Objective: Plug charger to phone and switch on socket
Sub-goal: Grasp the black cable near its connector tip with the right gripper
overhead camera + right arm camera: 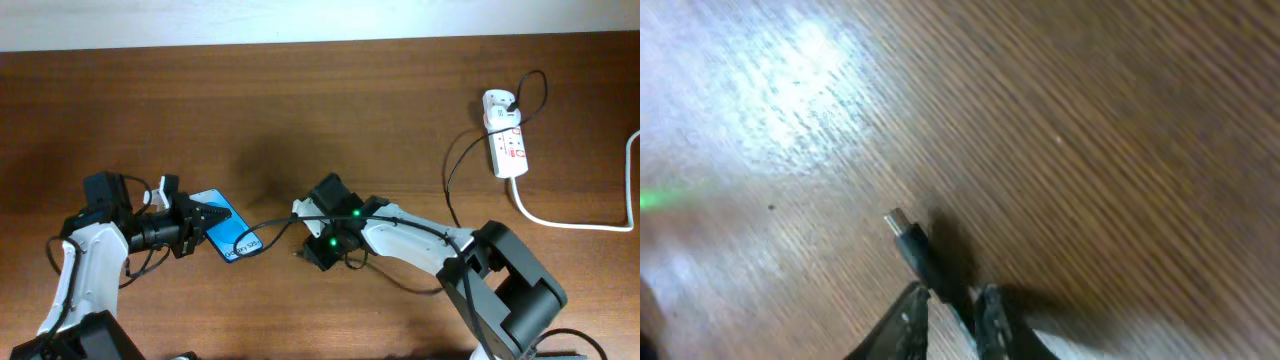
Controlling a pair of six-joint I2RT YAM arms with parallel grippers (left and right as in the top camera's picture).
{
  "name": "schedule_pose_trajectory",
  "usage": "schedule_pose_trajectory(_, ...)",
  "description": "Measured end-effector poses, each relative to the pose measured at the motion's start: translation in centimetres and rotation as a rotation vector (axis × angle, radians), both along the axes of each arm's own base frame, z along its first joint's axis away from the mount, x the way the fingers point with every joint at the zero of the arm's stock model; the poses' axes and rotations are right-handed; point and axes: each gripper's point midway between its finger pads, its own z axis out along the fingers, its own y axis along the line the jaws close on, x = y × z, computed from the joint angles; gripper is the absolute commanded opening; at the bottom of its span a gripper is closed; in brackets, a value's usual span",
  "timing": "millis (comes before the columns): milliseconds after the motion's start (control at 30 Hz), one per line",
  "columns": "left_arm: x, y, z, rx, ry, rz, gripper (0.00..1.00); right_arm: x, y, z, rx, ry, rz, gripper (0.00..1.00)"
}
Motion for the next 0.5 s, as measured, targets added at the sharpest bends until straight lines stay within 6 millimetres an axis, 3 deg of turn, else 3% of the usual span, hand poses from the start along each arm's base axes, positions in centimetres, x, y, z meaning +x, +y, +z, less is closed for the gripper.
schedule_pose_trajectory(200, 0.0, 0.0, 0.0, 0.000, 0.000, 0.000, 0.00, -0.4, -0.4, 0.1, -0.036, 0.013, 0.012, 0.37)
schedule_pose_trajectory(500, 0.0, 0.0, 0.0, 0.000, 0.000, 0.000, 0.00, -1.3, -1.4, 0.1, -0.058, -0.104, 0.300, 0.44)
